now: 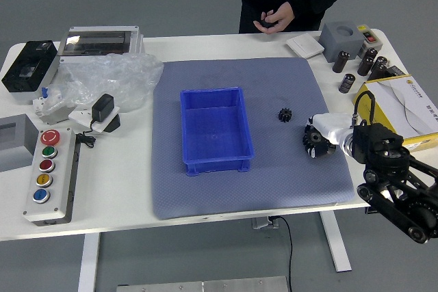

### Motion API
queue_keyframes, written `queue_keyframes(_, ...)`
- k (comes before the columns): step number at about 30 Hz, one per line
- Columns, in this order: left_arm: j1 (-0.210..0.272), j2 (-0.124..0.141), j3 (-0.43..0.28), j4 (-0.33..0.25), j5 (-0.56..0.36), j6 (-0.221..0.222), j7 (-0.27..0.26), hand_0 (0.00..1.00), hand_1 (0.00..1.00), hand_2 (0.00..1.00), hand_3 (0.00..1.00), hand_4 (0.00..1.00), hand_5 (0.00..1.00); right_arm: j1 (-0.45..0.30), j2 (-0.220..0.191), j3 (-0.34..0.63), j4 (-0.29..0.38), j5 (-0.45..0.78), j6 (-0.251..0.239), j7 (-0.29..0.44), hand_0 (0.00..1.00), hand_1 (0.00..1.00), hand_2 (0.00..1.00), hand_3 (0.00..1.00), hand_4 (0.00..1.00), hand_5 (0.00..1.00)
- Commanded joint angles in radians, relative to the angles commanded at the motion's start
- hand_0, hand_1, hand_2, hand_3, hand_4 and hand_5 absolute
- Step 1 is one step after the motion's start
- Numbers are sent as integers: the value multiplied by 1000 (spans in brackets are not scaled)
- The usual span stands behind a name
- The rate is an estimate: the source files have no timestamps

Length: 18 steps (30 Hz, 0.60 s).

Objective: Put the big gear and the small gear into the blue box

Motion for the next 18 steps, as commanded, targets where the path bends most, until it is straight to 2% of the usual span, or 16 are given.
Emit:
queue_keyframes(3, 0, 0, 0, 0, 0, 0, 0, 807, 833, 828, 852, 683, 256, 0, 0, 0, -1, -16, -10, 1, 523, 597, 638, 639, 639, 280)
queue_keyframes(4, 0, 0, 0, 0, 0, 0, 0, 807, 832, 828, 852, 683, 256, 0, 0, 0, -1, -21, -14, 2, 411, 495, 528, 614, 604, 259)
queue_keyframes(9, 0, 0, 0, 0, 0, 0, 0, 807, 832, 828, 852, 683, 256, 0, -1, 9, -1, -43, -35, 4, 411, 495, 528, 614, 604, 259)
queue_keyframes(10, 0, 0, 0, 0, 0, 0, 0, 806, 832, 828, 852, 683, 256, 0, -1, 11, -1, -46, -40, 5, 349, 432, 460, 590, 578, 247)
queue_keyframes(18, 0, -1, -1, 0, 0, 0, 0, 806, 831, 828, 852, 683, 256, -3, -1, 24, 7, -56, -63, 8, 328, 406, 433, 570, 559, 229)
